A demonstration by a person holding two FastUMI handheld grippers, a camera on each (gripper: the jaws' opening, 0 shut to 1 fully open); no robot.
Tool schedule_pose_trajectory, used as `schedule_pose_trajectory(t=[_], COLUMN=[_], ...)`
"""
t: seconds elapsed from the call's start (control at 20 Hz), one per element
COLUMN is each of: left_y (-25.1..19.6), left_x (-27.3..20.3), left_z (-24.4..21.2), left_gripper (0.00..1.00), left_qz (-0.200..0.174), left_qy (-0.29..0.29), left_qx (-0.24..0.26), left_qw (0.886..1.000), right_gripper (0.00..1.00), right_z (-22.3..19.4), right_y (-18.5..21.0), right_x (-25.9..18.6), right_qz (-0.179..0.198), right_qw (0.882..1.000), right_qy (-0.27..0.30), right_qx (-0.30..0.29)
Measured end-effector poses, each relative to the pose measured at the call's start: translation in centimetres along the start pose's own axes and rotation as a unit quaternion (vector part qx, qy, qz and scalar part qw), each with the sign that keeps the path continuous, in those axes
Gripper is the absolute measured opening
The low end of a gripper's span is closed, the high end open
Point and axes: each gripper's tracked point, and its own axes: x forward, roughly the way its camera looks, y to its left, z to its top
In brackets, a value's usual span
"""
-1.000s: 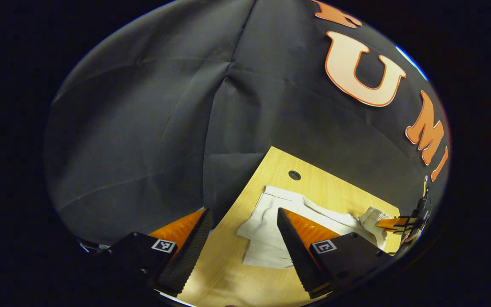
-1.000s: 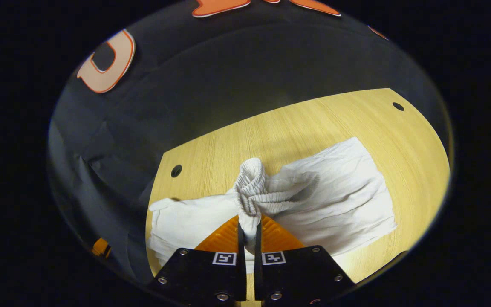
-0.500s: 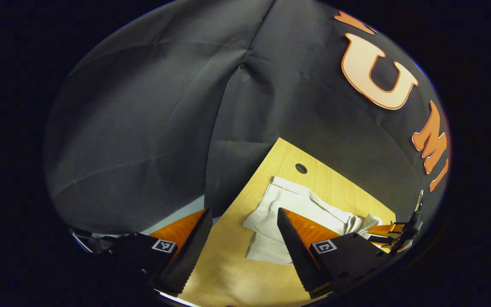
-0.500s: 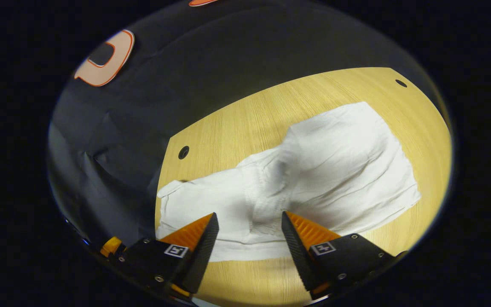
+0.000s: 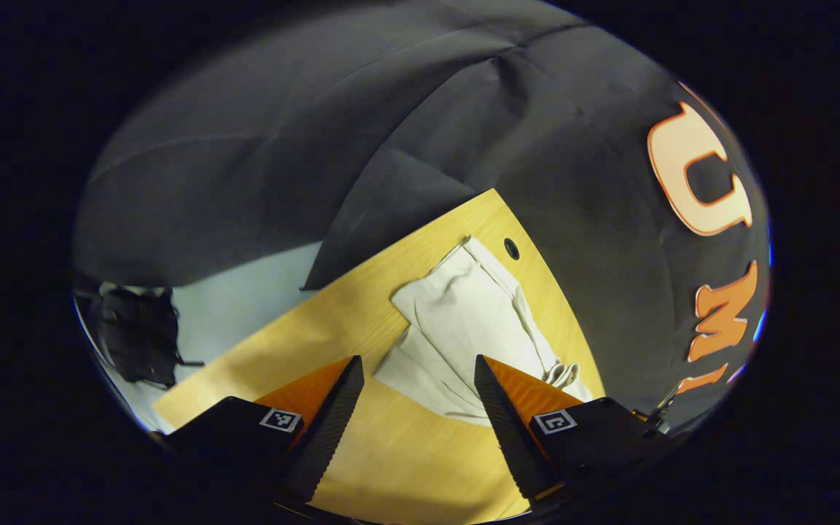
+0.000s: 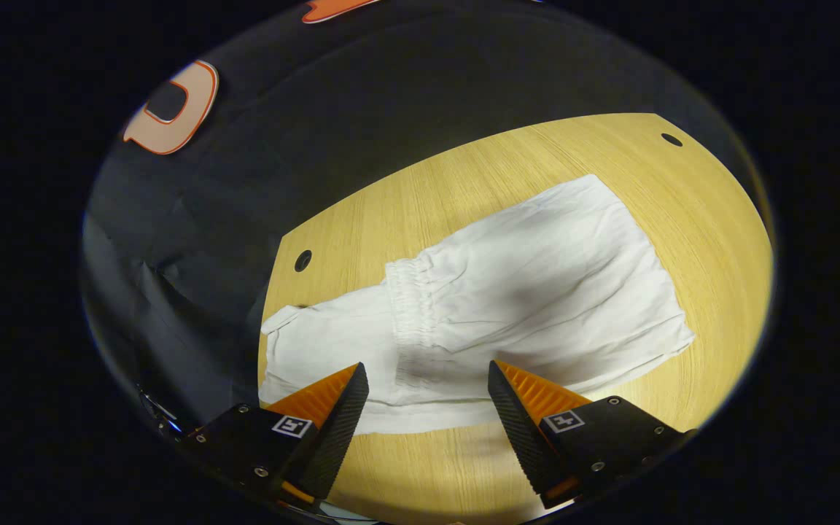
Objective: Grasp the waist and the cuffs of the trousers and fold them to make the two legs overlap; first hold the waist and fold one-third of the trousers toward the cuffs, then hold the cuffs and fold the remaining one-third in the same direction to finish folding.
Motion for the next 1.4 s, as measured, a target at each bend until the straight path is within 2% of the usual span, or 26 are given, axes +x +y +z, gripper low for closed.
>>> schedule_pose_trajectory(t=[0.2,0.35,0.8,0.95,1.05,1.15,1.2,1.25,1.4], left_y=[0.8,0.9,-1.3,-2.4,-1.0,-1.1,-1.3,-1.3,-2.5], left_x=[1.6,2.8,7.9,9.7,10.9,11.6,11.2,11.4,10.9], left_z=[-2.1,-2.2,0.5,1.3,0.9,1.1,1.3,1.1,1.8], left_gripper=[1.0,1.0,1.0,0.96,0.56,0.15,0.17,0.07,0.04], left_qz=[-0.009,-0.009,-0.006,0.0,0.046,0.049,0.044,0.041,0.03], left_qy=[0.031,0.036,0.024,0.017,0.031,0.021,0.023,0.018,0.005], left_qx=[-0.069,-0.094,-0.096,-0.073,-0.055,-0.057,-0.055,-0.054,-0.041], left_qw=[0.997,0.995,0.995,0.997,0.997,0.997,0.997,0.998,0.999], right_gripper=[0.99,0.99,0.99,0.99,0.99,0.99,0.99,0.99,0.99], right_z=[-0.2,-0.3,0.4,0.7,0.9,0.9,1.0,0.9,1.0], right_y=[-1.9,-2.9,-5.5,-6.3,-6.6,-7.3,-7.6,-7.8,-8.5], right_x=[-0.7,-1.0,-1.3,-1.3,-1.4,-1.5,-1.6,-1.5,-1.8], right_qz=[-0.005,-0.008,-0.015,-0.016,-0.015,-0.018,-0.019,-0.017,-0.019], right_qw=[1.0,1.0,0.998,0.998,0.997,0.997,0.996,0.996,0.997], right_qy=[0.007,0.01,0.015,0.015,0.014,0.014,0.014,0.014,0.011], right_qx=[0.017,0.027,0.058,0.067,0.075,0.079,0.081,0.082,0.073])
